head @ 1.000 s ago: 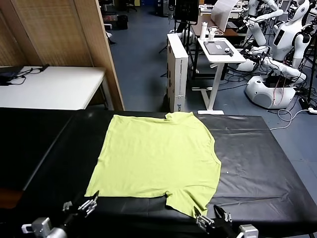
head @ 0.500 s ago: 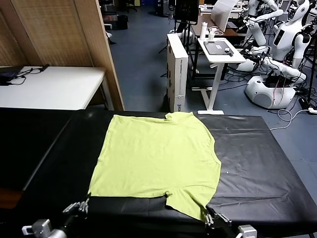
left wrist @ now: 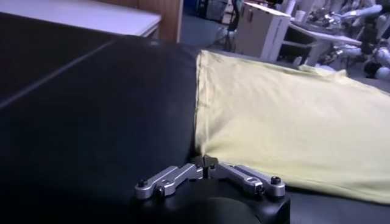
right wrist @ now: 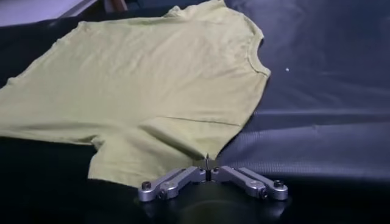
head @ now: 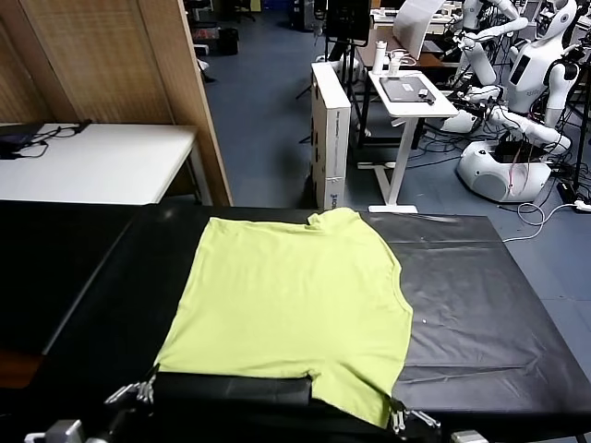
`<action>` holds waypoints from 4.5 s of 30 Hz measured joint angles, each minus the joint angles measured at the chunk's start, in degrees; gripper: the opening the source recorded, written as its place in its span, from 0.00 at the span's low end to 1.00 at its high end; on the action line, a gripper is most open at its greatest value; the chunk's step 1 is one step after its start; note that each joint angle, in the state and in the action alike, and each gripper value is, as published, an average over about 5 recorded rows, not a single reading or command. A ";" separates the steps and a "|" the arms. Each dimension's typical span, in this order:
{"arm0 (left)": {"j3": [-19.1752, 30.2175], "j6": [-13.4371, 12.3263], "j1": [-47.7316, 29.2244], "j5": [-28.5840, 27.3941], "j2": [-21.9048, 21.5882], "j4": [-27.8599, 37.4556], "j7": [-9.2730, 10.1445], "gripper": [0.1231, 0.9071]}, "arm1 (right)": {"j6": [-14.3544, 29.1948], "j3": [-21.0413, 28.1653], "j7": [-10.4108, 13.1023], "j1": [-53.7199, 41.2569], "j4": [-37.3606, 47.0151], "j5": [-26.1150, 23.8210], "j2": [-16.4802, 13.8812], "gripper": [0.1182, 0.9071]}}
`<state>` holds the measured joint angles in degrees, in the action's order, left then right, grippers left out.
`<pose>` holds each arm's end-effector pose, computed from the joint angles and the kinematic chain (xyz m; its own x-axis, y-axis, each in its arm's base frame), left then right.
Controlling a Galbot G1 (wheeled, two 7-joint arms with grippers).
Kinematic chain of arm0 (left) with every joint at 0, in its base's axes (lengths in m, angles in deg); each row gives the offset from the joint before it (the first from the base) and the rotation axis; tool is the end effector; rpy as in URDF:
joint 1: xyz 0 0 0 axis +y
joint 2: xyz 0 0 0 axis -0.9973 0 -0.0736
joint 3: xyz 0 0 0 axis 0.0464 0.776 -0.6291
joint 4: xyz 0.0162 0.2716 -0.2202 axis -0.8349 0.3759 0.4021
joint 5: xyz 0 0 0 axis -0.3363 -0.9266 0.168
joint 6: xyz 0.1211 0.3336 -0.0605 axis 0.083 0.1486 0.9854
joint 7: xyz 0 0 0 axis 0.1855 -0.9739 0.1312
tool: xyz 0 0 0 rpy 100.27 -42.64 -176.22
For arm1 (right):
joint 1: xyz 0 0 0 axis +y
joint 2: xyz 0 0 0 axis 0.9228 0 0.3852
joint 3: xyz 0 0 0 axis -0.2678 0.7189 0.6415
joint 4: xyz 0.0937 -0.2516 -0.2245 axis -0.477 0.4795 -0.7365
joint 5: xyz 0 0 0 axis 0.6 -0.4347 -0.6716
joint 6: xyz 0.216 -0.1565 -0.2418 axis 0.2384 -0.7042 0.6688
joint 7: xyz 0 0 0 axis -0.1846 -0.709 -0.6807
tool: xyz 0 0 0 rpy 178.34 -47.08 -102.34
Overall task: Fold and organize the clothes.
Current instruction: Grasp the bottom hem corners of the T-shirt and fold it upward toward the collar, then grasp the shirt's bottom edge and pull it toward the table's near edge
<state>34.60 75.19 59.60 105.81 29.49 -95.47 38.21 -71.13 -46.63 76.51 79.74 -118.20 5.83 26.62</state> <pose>0.0821 0.1312 -0.2683 -0.8745 0.0144 0.4847 -0.0708 0.9851 -0.1569 0.0686 -0.0209 -0.2106 -0.7836 -0.1860 0.5927 -0.1135 0.9809 0.1577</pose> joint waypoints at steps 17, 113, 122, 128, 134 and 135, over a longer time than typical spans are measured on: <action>1.41 3.45 -9.26 4.54 2.79 -0.86 3.69 0.03 | 1.03 -0.88 1.19 -20.24 9.09 10.93 -9.66 0.03; 13.00 3.36 -28.50 -3.64 -4.40 16.78 2.43 0.89 | 0.55 2.74 -1.87 -23.91 18.49 8.20 -18.29 0.46; 13.31 2.82 -28.24 -4.20 -4.17 17.49 1.63 0.31 | -0.80 2.11 -0.30 -23.35 17.60 9.30 -18.96 0.03; 11.91 2.48 -26.47 -4.46 -4.72 15.92 1.88 0.04 | -3.44 -0.09 0.59 -20.71 13.91 11.60 -20.86 0.03; 9.19 2.19 -21.55 -4.70 -5.42 11.92 1.97 0.04 | -5.28 -1.88 1.07 -17.30 10.62 10.90 -22.12 0.03; 8.77 2.19 -20.51 -4.90 -5.40 11.21 1.95 0.04 | -5.36 -1.99 1.06 -16.85 10.37 10.73 -22.17 0.03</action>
<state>43.36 77.38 39.10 100.91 24.10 -84.26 40.16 -76.48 -48.62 77.57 62.89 -107.82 16.56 4.45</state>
